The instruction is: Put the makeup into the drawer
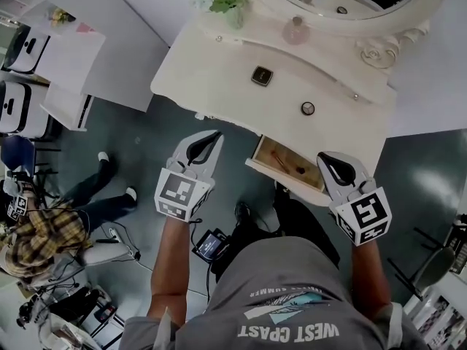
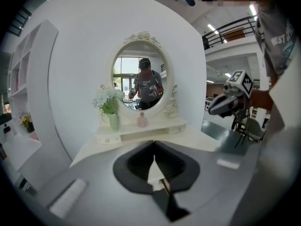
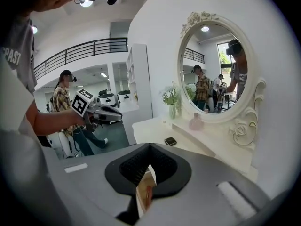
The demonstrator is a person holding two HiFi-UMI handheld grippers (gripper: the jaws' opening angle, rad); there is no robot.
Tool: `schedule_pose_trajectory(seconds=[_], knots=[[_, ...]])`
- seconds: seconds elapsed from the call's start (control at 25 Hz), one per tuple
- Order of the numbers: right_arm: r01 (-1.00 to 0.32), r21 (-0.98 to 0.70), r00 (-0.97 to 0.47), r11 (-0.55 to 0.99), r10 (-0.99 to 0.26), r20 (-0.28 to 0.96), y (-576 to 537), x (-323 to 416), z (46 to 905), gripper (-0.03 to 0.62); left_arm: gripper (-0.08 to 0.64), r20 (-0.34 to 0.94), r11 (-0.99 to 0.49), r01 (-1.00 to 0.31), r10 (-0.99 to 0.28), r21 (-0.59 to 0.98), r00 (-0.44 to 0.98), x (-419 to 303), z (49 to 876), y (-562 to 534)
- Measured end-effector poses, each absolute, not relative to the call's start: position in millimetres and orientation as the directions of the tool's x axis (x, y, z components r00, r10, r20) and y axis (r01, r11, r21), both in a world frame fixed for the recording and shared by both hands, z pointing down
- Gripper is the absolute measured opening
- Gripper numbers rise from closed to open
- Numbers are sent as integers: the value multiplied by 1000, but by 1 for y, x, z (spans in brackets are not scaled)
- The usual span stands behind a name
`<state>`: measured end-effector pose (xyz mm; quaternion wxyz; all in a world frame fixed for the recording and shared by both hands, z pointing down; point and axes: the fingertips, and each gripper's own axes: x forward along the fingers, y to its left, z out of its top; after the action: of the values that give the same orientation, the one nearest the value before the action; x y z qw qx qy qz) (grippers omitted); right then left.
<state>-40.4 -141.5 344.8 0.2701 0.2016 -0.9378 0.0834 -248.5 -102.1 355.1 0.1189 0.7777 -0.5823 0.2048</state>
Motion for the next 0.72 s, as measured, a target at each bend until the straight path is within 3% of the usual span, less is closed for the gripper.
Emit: schedule_pose_trajectory(seconds=[0.72], knots=[[-460,-122,-736,880,-301,607,-179,-15,405,2,12,560,-286,-958,-796,-16,228,-261,436,-183]])
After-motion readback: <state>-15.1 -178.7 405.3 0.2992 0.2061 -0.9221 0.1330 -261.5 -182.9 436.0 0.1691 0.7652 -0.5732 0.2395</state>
